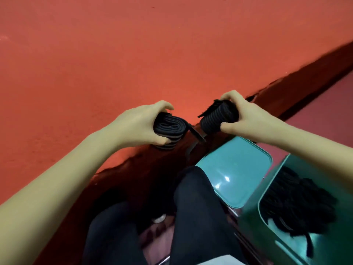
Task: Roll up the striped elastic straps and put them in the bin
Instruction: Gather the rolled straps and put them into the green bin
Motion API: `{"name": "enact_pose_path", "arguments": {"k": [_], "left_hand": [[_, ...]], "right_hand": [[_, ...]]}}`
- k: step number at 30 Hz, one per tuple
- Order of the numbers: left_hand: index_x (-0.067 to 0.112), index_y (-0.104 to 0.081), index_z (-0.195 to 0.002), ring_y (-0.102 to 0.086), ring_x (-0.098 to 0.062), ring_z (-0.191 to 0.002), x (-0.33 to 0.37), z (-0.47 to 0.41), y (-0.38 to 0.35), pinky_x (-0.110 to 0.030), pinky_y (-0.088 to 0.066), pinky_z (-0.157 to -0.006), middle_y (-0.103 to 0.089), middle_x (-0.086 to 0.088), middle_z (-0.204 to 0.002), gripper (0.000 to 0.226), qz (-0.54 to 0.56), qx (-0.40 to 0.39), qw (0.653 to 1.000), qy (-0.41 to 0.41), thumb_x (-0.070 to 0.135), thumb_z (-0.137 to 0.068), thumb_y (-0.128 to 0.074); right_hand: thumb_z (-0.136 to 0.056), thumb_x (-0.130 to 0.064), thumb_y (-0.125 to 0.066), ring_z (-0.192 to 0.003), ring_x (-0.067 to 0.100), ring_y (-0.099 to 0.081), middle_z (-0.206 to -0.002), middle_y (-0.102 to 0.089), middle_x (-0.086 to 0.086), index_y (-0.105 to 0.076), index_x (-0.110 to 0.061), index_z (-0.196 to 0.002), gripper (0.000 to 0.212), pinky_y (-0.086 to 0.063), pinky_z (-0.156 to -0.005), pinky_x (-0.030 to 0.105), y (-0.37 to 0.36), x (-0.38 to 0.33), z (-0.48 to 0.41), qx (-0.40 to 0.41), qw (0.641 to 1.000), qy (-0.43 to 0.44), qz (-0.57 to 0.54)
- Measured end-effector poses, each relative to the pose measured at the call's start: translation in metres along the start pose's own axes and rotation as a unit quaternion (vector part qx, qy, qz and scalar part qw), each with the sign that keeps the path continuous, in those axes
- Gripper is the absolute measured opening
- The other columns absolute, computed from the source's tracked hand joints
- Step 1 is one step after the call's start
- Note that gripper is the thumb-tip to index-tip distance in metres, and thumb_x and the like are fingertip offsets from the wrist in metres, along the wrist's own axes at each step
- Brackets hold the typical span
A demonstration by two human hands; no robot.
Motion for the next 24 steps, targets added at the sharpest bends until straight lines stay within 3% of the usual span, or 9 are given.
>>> {"name": "enact_pose_path", "arguments": {"k": [2, 5, 9, 13, 16, 24], "left_hand": [[0.031, -0.043, -0.128, -0.057, -0.016, -0.105, 0.027, -0.019, -0.013, -0.038, -0.048, -0.086, -0.06, 0.01, -0.118, 0.069, 0.008, -0.013, 1.0, -0.021, 0.041, -0.068, -0.075], [0.035, -0.047, -0.111, -0.056, -0.015, -0.093, 0.072, -0.046, -0.037, -0.042, -0.049, -0.08, -0.06, 0.01, -0.101, 0.058, 0.03, -0.031, 0.997, -0.07, 0.051, -0.058, -0.065], [0.031, -0.05, -0.111, -0.057, -0.015, -0.093, 0.134, -0.077, -0.072, -0.041, -0.048, -0.082, -0.061, 0.009, -0.101, 0.057, 0.071, -0.057, 0.988, -0.124, 0.047, -0.06, -0.07], [0.028, -0.052, -0.112, -0.056, -0.015, -0.093, 0.198, -0.101, -0.104, -0.037, -0.046, -0.084, -0.061, 0.008, -0.1, 0.052, 0.087, -0.073, 0.978, -0.176, 0.035, -0.069, -0.079], [0.026, -0.052, -0.112, -0.057, -0.014, -0.094, 0.24, -0.11, -0.127, -0.035, -0.045, -0.085, -0.062, 0.01, -0.1, 0.05, 0.111, -0.085, 0.968, -0.206, 0.033, -0.069, -0.079], [0.029, -0.05, -0.109, -0.06, -0.012, -0.099, 0.299, -0.124, -0.203, -0.05, -0.042, -0.096, -0.062, 0.017, -0.1, 0.058, 0.203, -0.145, 0.941, -0.228, 0.048, -0.059, -0.071]], "right_hand": [[-0.08, -0.015, -0.066, -0.047, 0.003, -0.049, -0.077, -0.057, -0.001, -0.039, -0.027, -0.118, 0.048, -0.038, -0.048, 0.016, 0.017, 0.03, 0.019, 0.013, 1.0, -0.028, -0.001], [-0.08, -0.019, -0.068, -0.057, 0.007, -0.051, -0.086, -0.061, 0.0, -0.042, -0.029, -0.117, 0.046, -0.04, -0.054, 0.018, 0.037, 0.074, 0.053, 0.025, 0.998, -0.058, 0.008], [-0.08, -0.024, -0.071, -0.08, 0.015, -0.061, -0.098, -0.065, -0.001, -0.046, -0.032, -0.114, 0.043, -0.049, -0.077, 0.033, 0.054, 0.128, 0.109, 0.015, 0.994, -0.103, 0.025], [-0.079, -0.024, -0.074, -0.08, 0.011, -0.06, -0.1, -0.066, -0.004, -0.044, -0.035, -0.109, 0.043, -0.042, -0.075, 0.026, 0.058, 0.171, 0.16, 0.003, 0.989, -0.139, 0.052], [-0.078, -0.024, -0.075, -0.092, 0.016, -0.059, -0.11, -0.064, -0.001, -0.046, -0.031, -0.11, 0.043, -0.042, -0.083, 0.028, 0.054, 0.197, 0.191, -0.001, 0.985, -0.165, 0.058], [-0.079, -0.028, -0.073, -0.091, 0.014, -0.059, -0.104, -0.063, -0.006, -0.046, -0.034, -0.115, 0.046, -0.048, -0.084, 0.035, 0.005, 0.232, 0.234, -0.067, 0.977, -0.201, 0.026]]}}
Point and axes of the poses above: each hand's wrist, its own z-axis away from the middle knuckle, its own y-axis out of the back of the hand, x = y × z, the point moved 10 cm from there along -z, towards the middle knuckle
